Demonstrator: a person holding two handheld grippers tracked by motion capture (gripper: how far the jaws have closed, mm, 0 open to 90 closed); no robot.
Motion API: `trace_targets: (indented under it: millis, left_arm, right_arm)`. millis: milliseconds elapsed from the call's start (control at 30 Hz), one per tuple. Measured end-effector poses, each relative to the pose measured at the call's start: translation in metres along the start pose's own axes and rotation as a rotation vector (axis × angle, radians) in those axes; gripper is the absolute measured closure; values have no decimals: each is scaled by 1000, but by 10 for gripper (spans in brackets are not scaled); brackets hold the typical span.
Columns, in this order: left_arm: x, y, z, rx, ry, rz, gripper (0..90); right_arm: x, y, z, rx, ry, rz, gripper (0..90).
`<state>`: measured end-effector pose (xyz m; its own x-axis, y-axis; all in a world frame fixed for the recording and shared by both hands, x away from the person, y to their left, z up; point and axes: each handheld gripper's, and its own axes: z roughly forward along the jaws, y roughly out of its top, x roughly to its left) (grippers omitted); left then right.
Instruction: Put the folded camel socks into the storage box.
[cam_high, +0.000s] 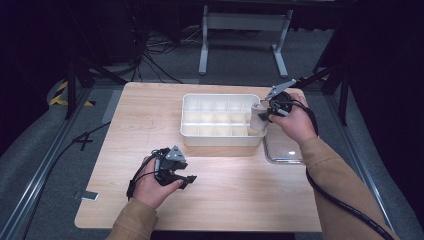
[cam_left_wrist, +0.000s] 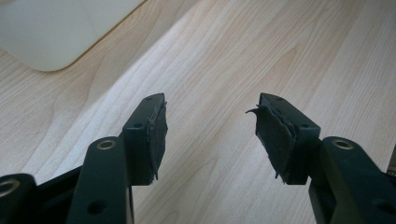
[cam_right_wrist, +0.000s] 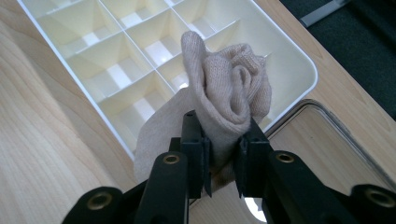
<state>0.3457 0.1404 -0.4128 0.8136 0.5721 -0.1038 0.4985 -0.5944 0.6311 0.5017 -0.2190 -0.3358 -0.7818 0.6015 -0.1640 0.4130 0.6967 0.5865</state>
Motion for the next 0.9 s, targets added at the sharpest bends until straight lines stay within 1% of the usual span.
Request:
trace_targets:
  millis: [100,233,267,300,400,500,533,567,667,767,900]
  left_arm:
    - [0,0,-1,0,-2,-2,438]
    - [1,0,-1,-5,-5,-2,438]
    - [1,0,-1,-8,-10,-4,438]
    - [1,0,-2,-10,-17,-5,438]
    - [1,0,-3,-24,-27,-16,438]
    - [2,0,-4,-23,-26,-14,438]
    - [2,0,-4,-23,-26,-14,438]
    - [3,0,-4,-19,-26,-16,438]
    - [3,-1,-4,-23,-23,-20,438]
    - [3,-1,-4,-25,-26,-19,438]
    - [4,-1,-5,-31,-28,-22,437]
  right_arm:
    - [-4,2,3,13,-7,-17,763]
    - [-8,3,5,10,-6,-9,763]
    - [-10,3,6,14,5,-11,763]
    - [-10,3,6,14,5,-11,763]
    - [-16,4,9,21,0,-29,760]
    - [-19,6,12,31,-7,-52,759]
    - [-19,6,12,31,-7,-52,759]
    - [-21,7,13,28,-1,-64,758]
    - [-20,8,15,36,0,-78,758]
    - [-18,8,18,40,10,-79,758]
    - [-14,4,28,51,19,-77,757]
